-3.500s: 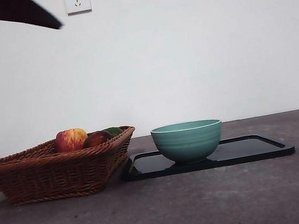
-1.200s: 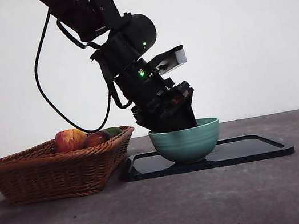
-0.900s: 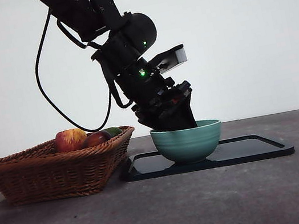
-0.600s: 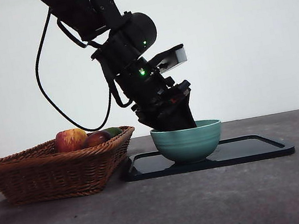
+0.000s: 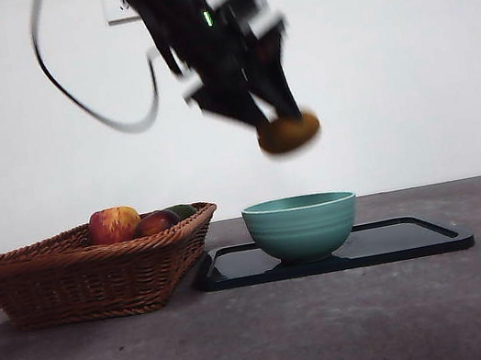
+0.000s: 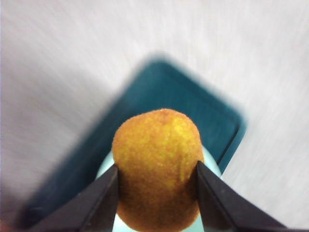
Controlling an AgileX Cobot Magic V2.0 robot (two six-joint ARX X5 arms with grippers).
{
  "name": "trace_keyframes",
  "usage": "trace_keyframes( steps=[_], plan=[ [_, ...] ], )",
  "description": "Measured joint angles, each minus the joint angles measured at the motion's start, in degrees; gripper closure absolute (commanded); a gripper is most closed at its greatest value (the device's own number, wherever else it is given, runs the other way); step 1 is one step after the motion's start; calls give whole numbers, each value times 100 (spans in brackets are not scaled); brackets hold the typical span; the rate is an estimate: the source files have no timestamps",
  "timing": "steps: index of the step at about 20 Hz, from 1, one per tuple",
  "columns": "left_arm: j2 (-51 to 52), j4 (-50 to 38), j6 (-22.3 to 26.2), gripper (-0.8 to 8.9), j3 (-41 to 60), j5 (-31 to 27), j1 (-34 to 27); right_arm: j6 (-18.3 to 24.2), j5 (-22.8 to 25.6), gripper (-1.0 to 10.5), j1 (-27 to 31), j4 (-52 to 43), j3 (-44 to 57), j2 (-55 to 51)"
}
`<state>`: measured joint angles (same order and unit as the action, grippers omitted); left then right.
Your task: Pick up the wifruite, put it on the bowl, pick up the plate, put it on desk
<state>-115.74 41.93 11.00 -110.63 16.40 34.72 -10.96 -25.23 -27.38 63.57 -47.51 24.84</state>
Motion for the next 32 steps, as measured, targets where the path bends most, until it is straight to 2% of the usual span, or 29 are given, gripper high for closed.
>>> trace_keyframes(
  steps=[6, 10, 16, 23, 29, 32],
  plan=[
    [1735, 533, -774, 702, -74, -63, -348, 0, 9, 722, 0, -175, 0, -2],
    [2706, 1261, -1021, 699, -74, -933, -470, 0, 9, 722, 0, -339, 0, -2],
    [3506, 2072, -1388, 699, -50, -1606, -693, 2, 9, 722, 0, -424, 0, -2],
    [4131, 1644, -1790, 699, 1222, -1700, -789, 2, 9, 722, 0, -426, 0, -2],
    [4404, 787, -2166, 699, 2839, -2083, -798, 15, 9, 722, 0, -426, 0, -2],
    [4382, 94, -2369, 700, 3707, -2122, -800, 15, 11, 722, 0, -424, 0, -2]
  ],
)
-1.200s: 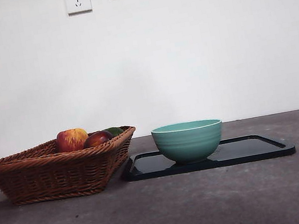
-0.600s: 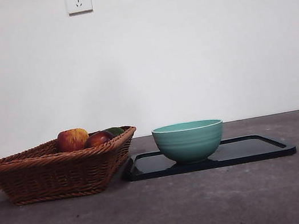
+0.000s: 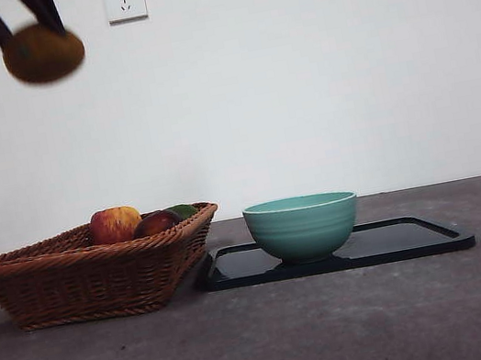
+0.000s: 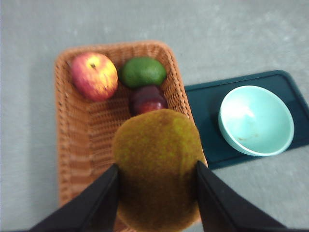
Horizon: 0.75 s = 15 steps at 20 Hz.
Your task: Pick up the wifruite, put it on the bowl, pick up the plate, put it on desk
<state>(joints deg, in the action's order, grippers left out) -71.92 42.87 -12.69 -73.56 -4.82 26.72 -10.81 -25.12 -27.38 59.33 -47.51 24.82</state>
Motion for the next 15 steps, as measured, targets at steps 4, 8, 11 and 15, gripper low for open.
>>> trace_keyframes(
  steps=[4, 8, 11, 15],
  plan=[
    [-125, -944, -140, 700, 962, -275, -33, 0, 0, 722, 0, -2, 0, 0],
    [-514, -1502, -166, 700, 1519, -304, -35, 2, 127, 722, 0, 0, 0, 0],
    [-1086, -1902, -166, 700, 1526, -424, -37, -9, 127, 722, 0, -2, 0, 0],
    [-1845, -2435, -103, 700, 1526, -426, -48, -17, 127, 722, 0, -2, 0, 0]
  ],
)
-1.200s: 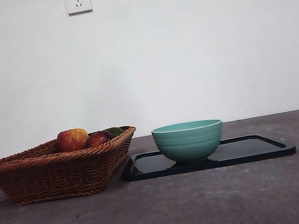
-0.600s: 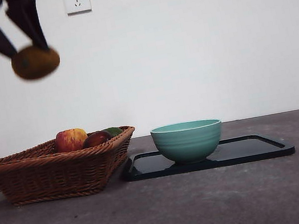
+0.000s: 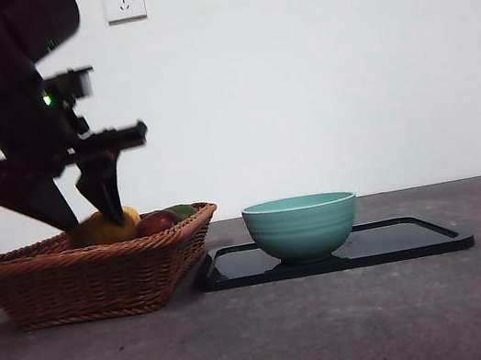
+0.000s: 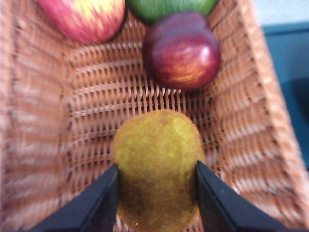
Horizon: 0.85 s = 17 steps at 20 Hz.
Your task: Pick up the wifruite, put it on the bowl, pick up the plate, put it on desk
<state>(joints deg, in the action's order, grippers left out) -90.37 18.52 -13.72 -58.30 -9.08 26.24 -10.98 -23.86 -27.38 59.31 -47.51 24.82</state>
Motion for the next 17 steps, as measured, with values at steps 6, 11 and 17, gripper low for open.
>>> trace_keyframes(
  steps=[6, 11, 17],
  plan=[
    [-345, -107, 103, 669, 2, 0, -221, -105, 9, 722, 0, 0, 0, 0],
    [-343, -15, 118, 496, 2, 0, -221, -129, 11, 722, 0, 0, 0, 0],
    [463, 181, 264, 496, 0, -2, -221, -131, 11, 722, 0, 0, 0, 0]
  ],
)
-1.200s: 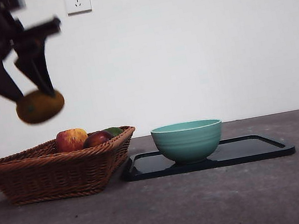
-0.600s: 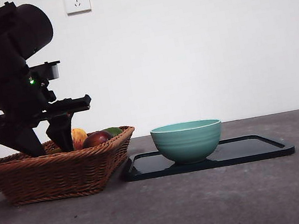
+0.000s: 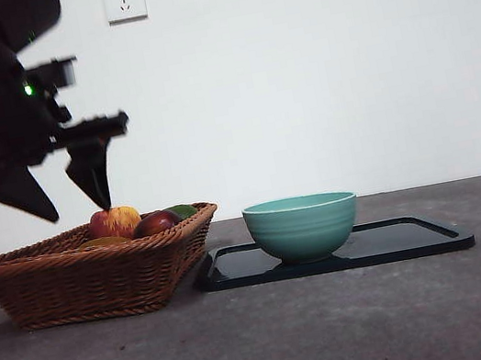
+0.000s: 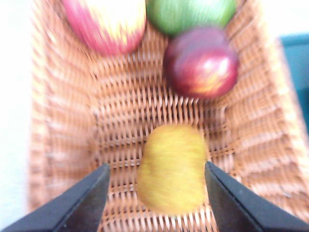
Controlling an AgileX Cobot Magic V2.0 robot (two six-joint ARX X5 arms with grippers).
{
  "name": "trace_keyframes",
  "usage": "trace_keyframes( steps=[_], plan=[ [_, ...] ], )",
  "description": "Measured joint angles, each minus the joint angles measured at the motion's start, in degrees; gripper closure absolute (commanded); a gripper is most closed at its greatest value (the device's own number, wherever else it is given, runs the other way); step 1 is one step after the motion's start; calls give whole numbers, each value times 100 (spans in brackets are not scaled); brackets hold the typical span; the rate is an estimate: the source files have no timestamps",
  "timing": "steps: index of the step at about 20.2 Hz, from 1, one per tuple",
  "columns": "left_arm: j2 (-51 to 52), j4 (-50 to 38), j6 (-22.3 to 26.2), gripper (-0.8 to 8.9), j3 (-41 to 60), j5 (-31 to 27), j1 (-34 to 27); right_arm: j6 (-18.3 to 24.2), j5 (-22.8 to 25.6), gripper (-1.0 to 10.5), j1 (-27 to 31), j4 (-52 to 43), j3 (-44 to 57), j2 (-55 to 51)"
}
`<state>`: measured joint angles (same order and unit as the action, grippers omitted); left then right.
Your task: Pick up the wifruite, put it on the bowl, pick up the plate, put it on desk
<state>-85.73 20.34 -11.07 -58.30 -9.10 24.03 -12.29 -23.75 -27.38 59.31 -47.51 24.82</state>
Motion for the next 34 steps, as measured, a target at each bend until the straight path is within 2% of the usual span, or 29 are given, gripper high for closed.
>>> trace_keyframes(
  steps=[3, 9, 19, 21, 29, 34],
  plan=[
    [815, 439, 96, 501, 0, 184, 9, -2, 77, 722, 0, -79, 0, 2],
    [2417, 1491, 415, 501, 0, 1797, 11, -15, 149, 722, 0, -267, 0, 2],
    [3169, 3036, 1360, 501, 0, 4061, 11, -151, 289, 722, 0, -297, 0, 2],
    [3178, 3058, 1462, 501, 0, 4207, 13, -175, 291, 722, 0, -297, 0, 2],
    [3180, 3058, 1508, 501, 0, 4207, 13, -415, 304, 722, 0, -297, 0, 2],
    [3180, 3045, 1508, 501, 2, 4207, 13, -737, 579, 721, 0, -313, 0, 138]
  ],
)
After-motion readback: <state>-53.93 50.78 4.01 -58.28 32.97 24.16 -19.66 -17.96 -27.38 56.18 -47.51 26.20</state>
